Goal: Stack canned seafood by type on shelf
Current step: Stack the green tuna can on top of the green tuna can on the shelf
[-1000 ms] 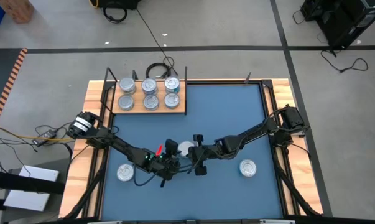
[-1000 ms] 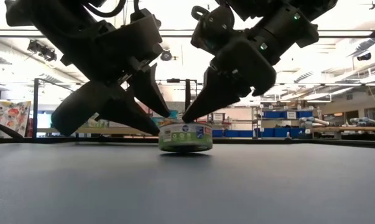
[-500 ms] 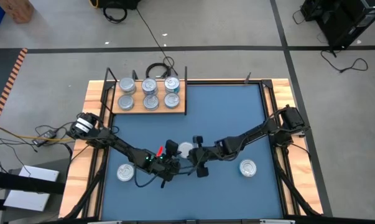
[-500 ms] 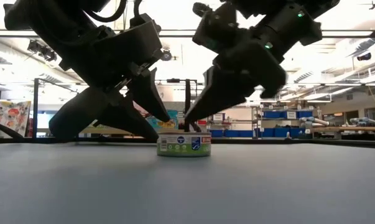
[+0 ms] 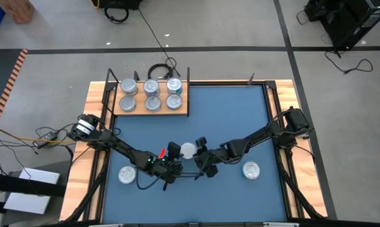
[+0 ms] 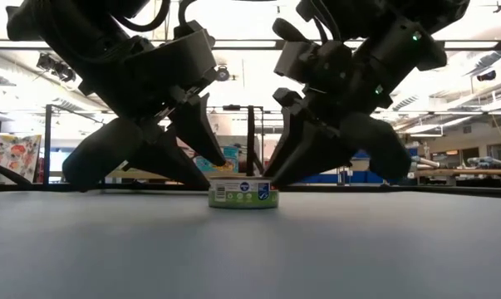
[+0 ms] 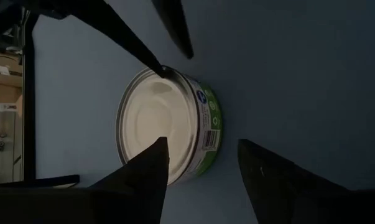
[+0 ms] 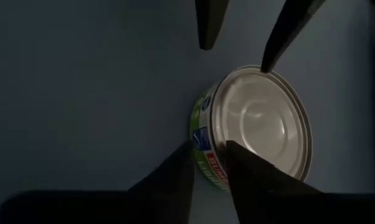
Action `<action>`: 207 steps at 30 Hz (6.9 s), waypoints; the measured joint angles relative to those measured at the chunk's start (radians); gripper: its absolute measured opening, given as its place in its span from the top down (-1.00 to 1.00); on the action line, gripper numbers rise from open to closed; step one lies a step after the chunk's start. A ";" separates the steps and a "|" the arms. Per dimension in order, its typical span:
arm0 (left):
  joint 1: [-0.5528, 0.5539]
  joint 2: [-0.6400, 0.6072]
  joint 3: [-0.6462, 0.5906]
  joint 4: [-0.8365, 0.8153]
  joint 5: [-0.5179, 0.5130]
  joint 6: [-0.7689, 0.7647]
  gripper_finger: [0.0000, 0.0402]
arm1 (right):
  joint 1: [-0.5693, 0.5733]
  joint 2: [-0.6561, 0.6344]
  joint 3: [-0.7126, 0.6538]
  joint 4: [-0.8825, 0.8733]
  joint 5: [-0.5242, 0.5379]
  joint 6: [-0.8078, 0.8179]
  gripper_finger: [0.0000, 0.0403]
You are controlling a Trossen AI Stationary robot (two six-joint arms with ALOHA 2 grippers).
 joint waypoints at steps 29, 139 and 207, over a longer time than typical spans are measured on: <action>0.020 0.000 0.000 -0.112 0.000 -0.118 0.04 | 0.015 -0.010 -0.002 0.108 -0.088 0.160 0.99; 0.012 -0.187 -0.279 0.276 0.151 -0.055 -0.21 | -0.027 0.060 0.191 -0.300 -0.090 -0.152 0.55; 0.251 -0.184 -0.299 0.347 0.359 -0.385 0.99 | -0.020 0.081 0.216 -0.285 -0.082 0.387 0.97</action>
